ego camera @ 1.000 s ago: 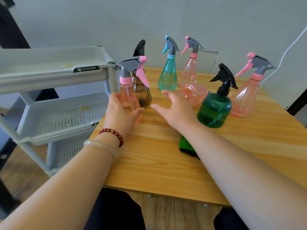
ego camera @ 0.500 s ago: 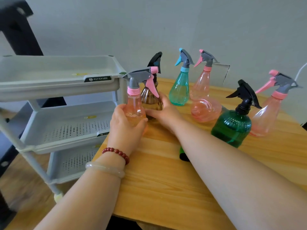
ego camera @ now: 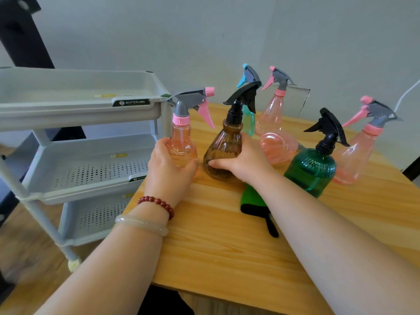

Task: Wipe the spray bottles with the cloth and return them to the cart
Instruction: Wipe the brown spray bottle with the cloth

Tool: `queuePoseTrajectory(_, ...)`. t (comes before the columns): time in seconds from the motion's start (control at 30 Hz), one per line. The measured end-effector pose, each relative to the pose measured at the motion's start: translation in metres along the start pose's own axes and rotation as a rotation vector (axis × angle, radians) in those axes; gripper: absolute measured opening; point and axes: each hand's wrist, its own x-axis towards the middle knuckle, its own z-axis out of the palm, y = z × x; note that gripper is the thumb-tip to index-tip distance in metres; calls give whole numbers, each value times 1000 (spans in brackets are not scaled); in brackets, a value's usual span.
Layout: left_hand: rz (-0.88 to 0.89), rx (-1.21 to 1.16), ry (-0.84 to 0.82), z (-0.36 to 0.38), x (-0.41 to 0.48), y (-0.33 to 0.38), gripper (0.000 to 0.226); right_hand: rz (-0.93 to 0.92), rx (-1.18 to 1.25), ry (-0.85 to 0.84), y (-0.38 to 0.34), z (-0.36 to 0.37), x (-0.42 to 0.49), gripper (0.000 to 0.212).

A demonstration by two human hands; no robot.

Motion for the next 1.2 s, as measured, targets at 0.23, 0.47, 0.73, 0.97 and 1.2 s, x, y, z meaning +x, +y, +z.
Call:
queuePoseTrajectory(0.23,61,75,-71,3,-7,2,77,-2,-47,17,13,-21,-33,79)
queuePoseTrajectory(0.47,83,181,-132,13,-5,12,78,-22,39,103,28,-20,-44,76)
queuePoseTrajectory(0.73,101,258,-211,22,20,25,79,-20,50,116,34,-23,-47,77)
queuePoseTrajectory(0.97,102,228,-210,49,46,32,76,-29,25,142,45,-32,-56,66)
queuePoseTrajectory(1.2,64,206,-213,61,71,31,74,-50,34,188,55,-28,-60,84)
